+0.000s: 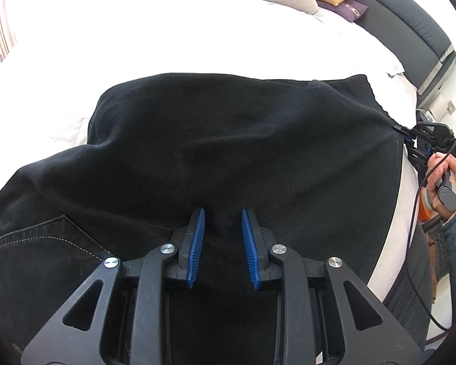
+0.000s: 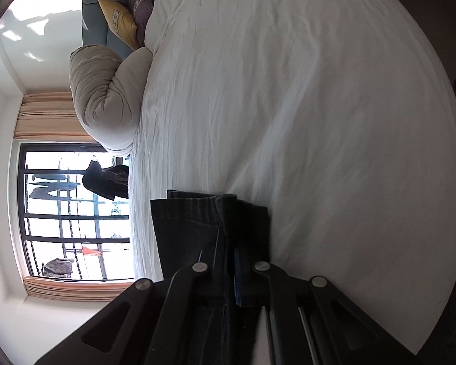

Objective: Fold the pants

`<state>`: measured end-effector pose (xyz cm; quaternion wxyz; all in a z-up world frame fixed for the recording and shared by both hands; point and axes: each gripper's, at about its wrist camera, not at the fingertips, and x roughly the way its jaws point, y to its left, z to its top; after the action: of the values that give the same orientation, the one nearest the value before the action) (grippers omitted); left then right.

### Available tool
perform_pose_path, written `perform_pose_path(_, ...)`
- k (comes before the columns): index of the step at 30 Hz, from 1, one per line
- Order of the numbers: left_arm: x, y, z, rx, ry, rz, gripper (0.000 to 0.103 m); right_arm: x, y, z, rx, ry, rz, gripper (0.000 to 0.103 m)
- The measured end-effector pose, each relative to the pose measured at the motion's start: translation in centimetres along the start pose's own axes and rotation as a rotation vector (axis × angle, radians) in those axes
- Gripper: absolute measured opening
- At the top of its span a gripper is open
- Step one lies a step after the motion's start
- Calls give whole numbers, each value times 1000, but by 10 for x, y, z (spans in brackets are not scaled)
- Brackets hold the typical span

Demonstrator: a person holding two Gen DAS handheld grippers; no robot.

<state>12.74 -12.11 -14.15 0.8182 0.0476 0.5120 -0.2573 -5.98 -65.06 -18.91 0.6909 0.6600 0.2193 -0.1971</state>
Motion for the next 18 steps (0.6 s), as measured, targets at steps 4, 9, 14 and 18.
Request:
perform_pose_path(4,1,3,0,4,-12,1,24,-4,-5,1,14,-12,-2,4)
perform_pose_path(9,0,10,-6,3,-38,-10,24,4,-6,0,-42,42,-25,2)
perform_pose_path(14,-8,17,-11,-26,-53,-17,24,-17,19,3,-131,31,-145,19)
perform_pose_path(18,-19,25,-18,-52,-88,-8,24,-48,75,-14,-387,-90,-267,44)
